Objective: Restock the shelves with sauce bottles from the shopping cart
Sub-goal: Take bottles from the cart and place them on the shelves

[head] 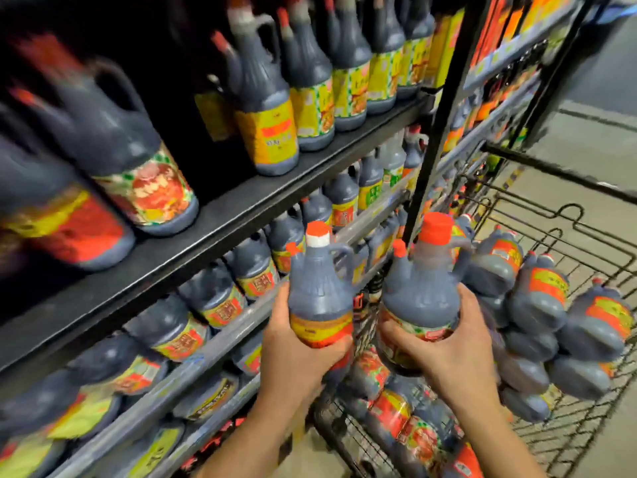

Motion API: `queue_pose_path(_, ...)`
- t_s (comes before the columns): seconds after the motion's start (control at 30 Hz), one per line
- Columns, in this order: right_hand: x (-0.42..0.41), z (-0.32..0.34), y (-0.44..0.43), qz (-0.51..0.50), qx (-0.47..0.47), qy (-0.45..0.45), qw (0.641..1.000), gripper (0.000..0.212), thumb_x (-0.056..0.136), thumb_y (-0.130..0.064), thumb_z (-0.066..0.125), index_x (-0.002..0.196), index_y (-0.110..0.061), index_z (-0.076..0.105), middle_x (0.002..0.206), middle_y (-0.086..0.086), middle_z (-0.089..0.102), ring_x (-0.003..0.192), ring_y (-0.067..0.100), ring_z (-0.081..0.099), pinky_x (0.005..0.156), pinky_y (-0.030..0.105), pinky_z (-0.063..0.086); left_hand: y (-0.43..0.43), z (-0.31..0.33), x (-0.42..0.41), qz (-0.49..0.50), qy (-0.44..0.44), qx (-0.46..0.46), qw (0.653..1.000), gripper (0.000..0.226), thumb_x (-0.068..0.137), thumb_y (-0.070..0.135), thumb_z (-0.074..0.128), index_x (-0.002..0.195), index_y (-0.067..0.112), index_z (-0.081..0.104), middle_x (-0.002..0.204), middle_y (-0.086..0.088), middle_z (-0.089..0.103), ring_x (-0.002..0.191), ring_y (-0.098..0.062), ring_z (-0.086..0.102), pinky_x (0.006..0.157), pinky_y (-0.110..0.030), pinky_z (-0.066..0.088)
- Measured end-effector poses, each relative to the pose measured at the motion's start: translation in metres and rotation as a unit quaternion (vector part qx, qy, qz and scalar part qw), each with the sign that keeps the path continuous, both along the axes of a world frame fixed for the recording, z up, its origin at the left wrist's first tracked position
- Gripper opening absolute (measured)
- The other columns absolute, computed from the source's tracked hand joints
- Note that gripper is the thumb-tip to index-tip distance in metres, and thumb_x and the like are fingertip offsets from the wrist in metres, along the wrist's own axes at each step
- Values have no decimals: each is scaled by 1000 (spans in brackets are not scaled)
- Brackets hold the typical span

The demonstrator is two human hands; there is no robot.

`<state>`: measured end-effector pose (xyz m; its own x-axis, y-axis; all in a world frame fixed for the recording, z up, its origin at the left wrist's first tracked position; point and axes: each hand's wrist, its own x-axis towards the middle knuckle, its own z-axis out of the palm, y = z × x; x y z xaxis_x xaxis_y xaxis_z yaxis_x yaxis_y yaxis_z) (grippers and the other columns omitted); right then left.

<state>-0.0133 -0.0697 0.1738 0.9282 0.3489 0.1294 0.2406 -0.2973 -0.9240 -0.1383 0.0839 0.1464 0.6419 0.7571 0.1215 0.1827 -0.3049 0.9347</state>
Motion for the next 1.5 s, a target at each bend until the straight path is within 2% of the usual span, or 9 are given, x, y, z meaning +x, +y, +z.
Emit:
queue_pose_path(0.17,-42,40,46,62,33,-48,996,73,47,-34,94,108,-37,55,108,-13,65,101,9,63,81,29,49,31,50,-53,28,-85,-12,996,91,53,28,90,133,28,47,112,9,70,97,-15,70,85,-42,57)
queue_pose_path(0.3,-82,69,78,97,61,-71,991,78,47,-34,95,113,-38,54,110,-13,65,101,5,61,79,24,46,46,85,-104,71,-121,41,989,89,55,28,90,128,51,44,115,24,67,97,1,67,77,-16,53)
queue_pose_path(0.43,-127,92,106,132,85,-99,983,85,42,-44,96,115,-38,52,109,-16,64,94,-8,58,75,5,41,62,107,-158,108,-137,67,982,94,57,22,92,135,42,43,119,25,65,101,3,65,77,-14,52)
queue_pose_path(0.6,-181,108,138,198,114,-106,968,79,48,-42,91,117,-36,53,110,-19,64,101,-7,59,77,8,43,80,127,-223,173,-147,115,967,95,56,29,92,135,47,41,119,30,62,103,9,62,74,-4,45)
queue_pose_path(0.83,-242,123,190,266,141,-100,948,72,53,-44,89,111,-54,49,109,-26,62,103,-2,59,77,23,50,110,136,-290,239,-143,131,951,99,57,35,91,138,48,36,122,30,59,104,8,61,73,-5,47)
queue_pose_path(1.03,-259,122,235,285,139,-114,942,65,55,-33,91,111,-25,59,112,5,58,109,20,56,86,44,51,138,137,-302,292,-134,137,937,88,55,43,89,127,55,38,118,30,58,103,9,61,73,-7,48)
queue_pose_path(1.3,-257,112,277,262,100,-137,950,75,53,-42,91,116,-20,58,110,7,49,98,0,35,82,25,41,166,124,-292,339,-103,117,928,106,54,50,88,140,44,27,127,13,54,113,-6,58,89,-30,55)
queue_pose_path(1.4,-254,109,291,254,89,-148,952,72,50,-44,92,108,-23,56,107,4,42,89,-1,33,76,9,37,172,122,-289,361,-99,114,920,113,51,52,88,142,49,21,128,11,53,115,-7,57,90,-30,53)
queue_pose_path(1.5,-252,107,303,249,86,-153,952,70,47,-47,92,99,-20,54,100,0,38,86,3,34,79,18,41,179,120,-286,372,-105,117,915,114,51,49,90,142,48,23,128,14,54,114,-1,57,87,-20,51)
